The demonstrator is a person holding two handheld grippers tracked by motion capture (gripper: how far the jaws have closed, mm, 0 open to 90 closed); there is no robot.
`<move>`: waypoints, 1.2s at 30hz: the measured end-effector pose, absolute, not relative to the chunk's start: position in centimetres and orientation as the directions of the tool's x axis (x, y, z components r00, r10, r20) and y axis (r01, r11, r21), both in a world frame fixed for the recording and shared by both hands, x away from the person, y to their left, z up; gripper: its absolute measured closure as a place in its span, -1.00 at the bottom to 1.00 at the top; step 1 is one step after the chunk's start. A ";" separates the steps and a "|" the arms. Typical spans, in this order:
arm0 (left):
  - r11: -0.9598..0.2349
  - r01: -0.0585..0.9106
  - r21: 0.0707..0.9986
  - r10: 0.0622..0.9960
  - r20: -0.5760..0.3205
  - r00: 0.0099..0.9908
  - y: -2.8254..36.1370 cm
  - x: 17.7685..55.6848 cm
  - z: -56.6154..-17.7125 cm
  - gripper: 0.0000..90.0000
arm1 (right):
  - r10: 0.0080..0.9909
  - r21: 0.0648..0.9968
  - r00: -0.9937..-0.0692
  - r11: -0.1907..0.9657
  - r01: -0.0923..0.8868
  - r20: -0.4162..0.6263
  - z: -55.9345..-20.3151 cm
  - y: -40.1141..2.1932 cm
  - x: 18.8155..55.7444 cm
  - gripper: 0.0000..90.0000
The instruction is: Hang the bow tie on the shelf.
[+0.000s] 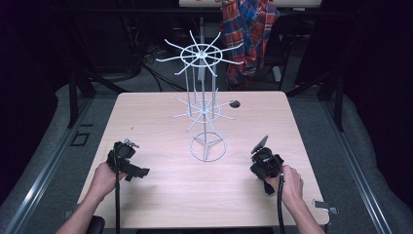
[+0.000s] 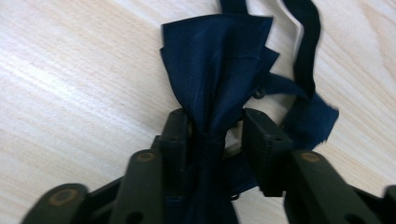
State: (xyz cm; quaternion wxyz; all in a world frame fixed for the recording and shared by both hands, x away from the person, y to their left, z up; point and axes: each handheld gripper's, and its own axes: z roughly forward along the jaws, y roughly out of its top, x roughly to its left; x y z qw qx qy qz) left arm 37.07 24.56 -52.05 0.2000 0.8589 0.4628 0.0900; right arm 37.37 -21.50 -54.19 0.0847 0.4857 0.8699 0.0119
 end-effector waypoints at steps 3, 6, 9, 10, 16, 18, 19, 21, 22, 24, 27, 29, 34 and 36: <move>-0.492 0.759 0.427 0.831 -0.029 0.555 24.6 37.1 -52.0 -1.00 | 0.828 0.099 -0.542 0.557 0.825 -0.143 -54.2 -21.1 37.2 0.63; -0.494 0.758 0.426 0.830 -0.028 0.557 24.6 37.0 -52.0 -0.99 | 0.820 0.113 -0.555 0.570 0.814 -0.140 -53.9 -20.9 37.0 0.67; -0.493 0.758 0.427 0.830 -0.029 0.556 24.6 37.0 -52.0 -0.99 | 0.826 0.151 -0.550 0.563 0.812 -0.122 -53.4 -21.2 36.9 0.67; -0.494 0.758 0.425 0.830 -0.028 0.557 24.6 37.0 -52.0 -0.99 | 0.830 0.163 -0.545 0.557 0.814 -0.115 -53.2 -21.3 36.9 0.67; -0.499 0.754 0.427 0.827 -0.027 0.562 24.5 37.0 -52.0 -0.99 | 0.851 0.242 -0.520 0.520 0.819 -0.072 -51.9 -22.3 36.6 0.67; -0.500 0.754 0.425 0.826 -0.027 0.563 24.5 37.1 -52.0 -0.99 | 0.853 0.272 -0.520 0.509 0.816 -0.038 -51.4 -22.7 36.5 0.67; -0.501 0.754 0.425 0.826 -0.027 0.563 24.5 37.1 -52.0 -0.99 | 0.855 0.294 -0.518 0.498 0.816 -0.013 -51.1 -22.9 36.5 0.67; -0.503 0.753 0.425 0.824 -0.027 0.565 24.5 37.1 -52.0 -0.99 | 0.853 0.325 -0.521 0.487 0.811 0.020 -50.7 -23.3 36.4 0.67; -0.503 0.753 0.425 0.824 -0.028 0.566 24.4 37.1 -52.0 -0.99 | 0.856 0.333 -0.517 0.482 0.811 0.021 -50.4 -23.4 36.3 0.67; -0.503 0.753 0.425 0.824 -0.027 0.566 24.5 37.1 -52.0 -0.99 | 0.857 0.366 -0.512 0.460 0.809 0.056 -50.1 -23.6 36.2 0.67; -0.502 0.753 0.424 0.824 -0.029 0.566 24.5 37.1 -52.0 -0.99 | 0.861 0.403 -0.499 0.424 0.811 0.098 -49.6 -23.8 36.0 0.67; -0.503 0.752 0.426 0.823 -0.030 0.567 24.5 37.1 -52.1 -0.99 | 0.862 0.420 -0.499 0.419 0.805 0.095 -49.3 -24.1 36.0 0.67; -0.507 0.751 0.423 0.821 -0.029 0.571 24.4 37.1 -52.1 -0.99 | 0.866 0.471 -0.478 0.364 0.804 0.147 -48.5 -24.7 35.9 0.67; -0.506 0.752 0.423 0.821 -0.031 0.570 24.4 37.1 -52.1 -0.99 | 0.864 0.485 -0.478 0.353 0.800 0.159 -48.3 -24.9 35.9 0.67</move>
